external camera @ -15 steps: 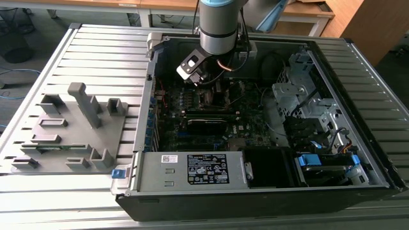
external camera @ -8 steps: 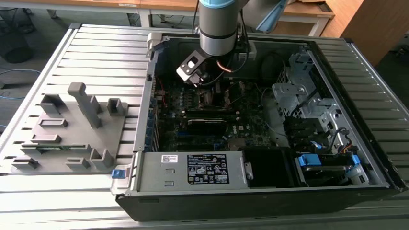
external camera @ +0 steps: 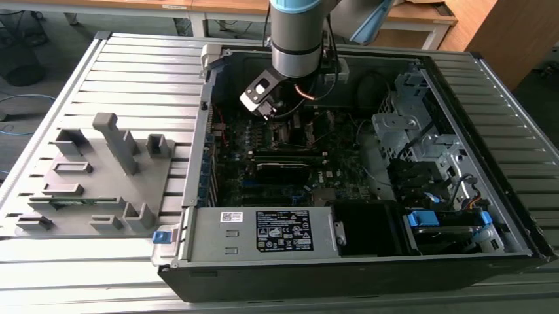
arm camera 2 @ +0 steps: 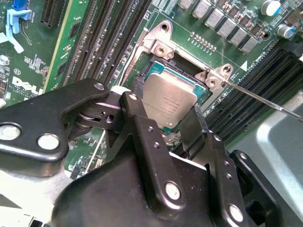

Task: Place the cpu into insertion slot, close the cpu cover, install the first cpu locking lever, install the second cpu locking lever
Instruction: 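Place the cpu into insertion slot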

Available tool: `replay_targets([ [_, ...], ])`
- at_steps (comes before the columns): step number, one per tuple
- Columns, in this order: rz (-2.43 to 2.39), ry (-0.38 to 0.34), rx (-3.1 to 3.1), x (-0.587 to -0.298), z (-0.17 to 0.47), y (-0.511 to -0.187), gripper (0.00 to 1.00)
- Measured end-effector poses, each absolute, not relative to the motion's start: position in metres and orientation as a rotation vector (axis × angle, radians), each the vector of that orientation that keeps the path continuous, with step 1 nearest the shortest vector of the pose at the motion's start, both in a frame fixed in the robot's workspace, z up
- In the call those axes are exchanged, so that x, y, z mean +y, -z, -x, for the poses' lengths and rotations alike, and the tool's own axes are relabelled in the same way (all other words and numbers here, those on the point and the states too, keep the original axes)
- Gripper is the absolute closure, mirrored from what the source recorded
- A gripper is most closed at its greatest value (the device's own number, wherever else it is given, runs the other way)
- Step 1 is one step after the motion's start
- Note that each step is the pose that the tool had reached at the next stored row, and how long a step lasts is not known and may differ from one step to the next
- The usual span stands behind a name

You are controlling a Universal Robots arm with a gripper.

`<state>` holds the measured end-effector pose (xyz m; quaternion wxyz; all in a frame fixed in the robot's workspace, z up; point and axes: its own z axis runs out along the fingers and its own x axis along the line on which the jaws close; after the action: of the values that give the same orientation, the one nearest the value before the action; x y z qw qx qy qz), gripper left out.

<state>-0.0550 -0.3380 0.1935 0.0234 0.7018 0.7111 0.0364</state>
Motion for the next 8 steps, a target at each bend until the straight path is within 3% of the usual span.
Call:
replay_targets([
  [8, -2.173, -0.113, 2.201, -0.338, 0.0561, -0.1927, 0.46],
])
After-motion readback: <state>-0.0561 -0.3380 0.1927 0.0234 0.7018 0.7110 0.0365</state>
